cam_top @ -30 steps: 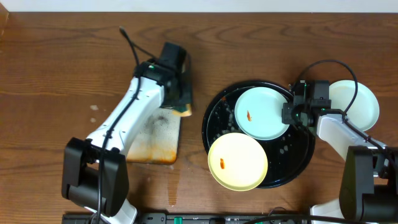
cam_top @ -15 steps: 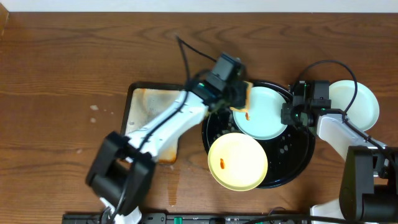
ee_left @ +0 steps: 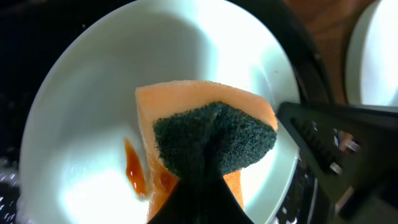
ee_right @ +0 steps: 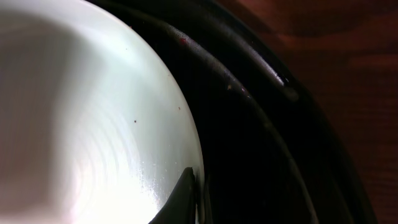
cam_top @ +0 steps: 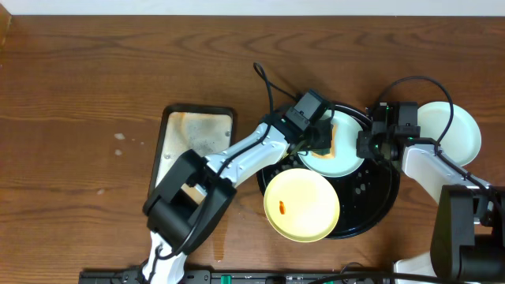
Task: Clean dirty plates on tray and stack at the side
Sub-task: 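Carry the sponge with the left gripper and scrub the second green plate, then move the sponge back to the soapy tray with the left gripper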
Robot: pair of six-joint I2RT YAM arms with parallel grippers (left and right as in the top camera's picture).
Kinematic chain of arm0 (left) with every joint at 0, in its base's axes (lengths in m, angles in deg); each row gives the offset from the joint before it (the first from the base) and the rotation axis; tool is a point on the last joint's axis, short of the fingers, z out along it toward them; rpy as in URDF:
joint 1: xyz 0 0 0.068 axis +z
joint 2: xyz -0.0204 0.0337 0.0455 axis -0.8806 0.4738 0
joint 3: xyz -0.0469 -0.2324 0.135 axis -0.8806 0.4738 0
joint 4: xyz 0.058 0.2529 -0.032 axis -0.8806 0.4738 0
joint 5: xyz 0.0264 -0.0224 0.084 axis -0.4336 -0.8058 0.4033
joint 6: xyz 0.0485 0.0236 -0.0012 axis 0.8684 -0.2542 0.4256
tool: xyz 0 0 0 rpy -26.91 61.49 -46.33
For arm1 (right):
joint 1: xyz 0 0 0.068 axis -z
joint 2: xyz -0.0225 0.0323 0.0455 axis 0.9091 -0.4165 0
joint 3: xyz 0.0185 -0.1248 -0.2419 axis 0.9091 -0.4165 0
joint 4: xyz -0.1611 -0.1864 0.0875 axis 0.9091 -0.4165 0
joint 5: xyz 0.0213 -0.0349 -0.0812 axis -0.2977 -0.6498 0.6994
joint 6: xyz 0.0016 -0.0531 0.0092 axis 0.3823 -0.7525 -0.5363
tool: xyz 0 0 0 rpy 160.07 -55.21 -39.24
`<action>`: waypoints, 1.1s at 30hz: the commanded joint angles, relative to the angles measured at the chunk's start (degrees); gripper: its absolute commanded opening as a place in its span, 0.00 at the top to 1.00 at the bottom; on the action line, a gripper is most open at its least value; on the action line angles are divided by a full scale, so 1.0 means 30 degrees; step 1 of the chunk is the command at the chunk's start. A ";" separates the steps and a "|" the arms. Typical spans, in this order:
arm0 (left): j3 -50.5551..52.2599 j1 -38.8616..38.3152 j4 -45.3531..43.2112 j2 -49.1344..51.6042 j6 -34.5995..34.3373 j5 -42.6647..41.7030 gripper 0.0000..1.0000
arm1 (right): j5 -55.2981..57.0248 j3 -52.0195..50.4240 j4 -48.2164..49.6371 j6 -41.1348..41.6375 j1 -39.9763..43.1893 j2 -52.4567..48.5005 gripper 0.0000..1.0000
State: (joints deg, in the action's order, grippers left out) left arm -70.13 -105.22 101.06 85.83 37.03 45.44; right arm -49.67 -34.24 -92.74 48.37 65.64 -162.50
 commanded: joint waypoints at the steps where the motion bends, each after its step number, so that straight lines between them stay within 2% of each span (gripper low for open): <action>1: -0.0393 0.0007 -0.0597 0.0721 -0.0321 -0.0248 0.93 | -0.0845 -0.0393 -0.0510 0.0087 -0.0240 -0.0663 0.99; 6: -0.0393 0.0000 -0.1450 0.1341 -0.0525 -0.1209 0.93 | -0.0845 -0.0393 -0.0525 0.0087 -0.0240 -0.0663 0.99; 14: -0.0393 -0.0007 -0.1005 0.2521 0.0058 -0.0940 0.92 | -0.0845 -0.0393 -0.0743 0.0087 -0.0240 -0.0663 0.99; 19: -0.0393 0.0393 0.1486 0.2761 0.0794 0.1457 0.92 | -0.0845 -0.0393 -0.0860 0.0087 -0.0240 -0.0663 0.99; 22: -0.0393 0.0699 0.2157 0.2761 0.1523 0.1581 0.92 | -0.0845 -0.0393 -0.0940 0.0087 -0.0240 -0.0663 0.99; 33: -0.1902 0.0780 0.6572 0.2761 0.1945 0.6120 0.93 | -0.0838 -0.0393 -0.1093 0.0087 -0.0240 -0.0663 0.99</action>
State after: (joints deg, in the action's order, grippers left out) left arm -75.66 -103.93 116.58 91.12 41.36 53.70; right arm -51.52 -34.02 -94.22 48.40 65.64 -162.50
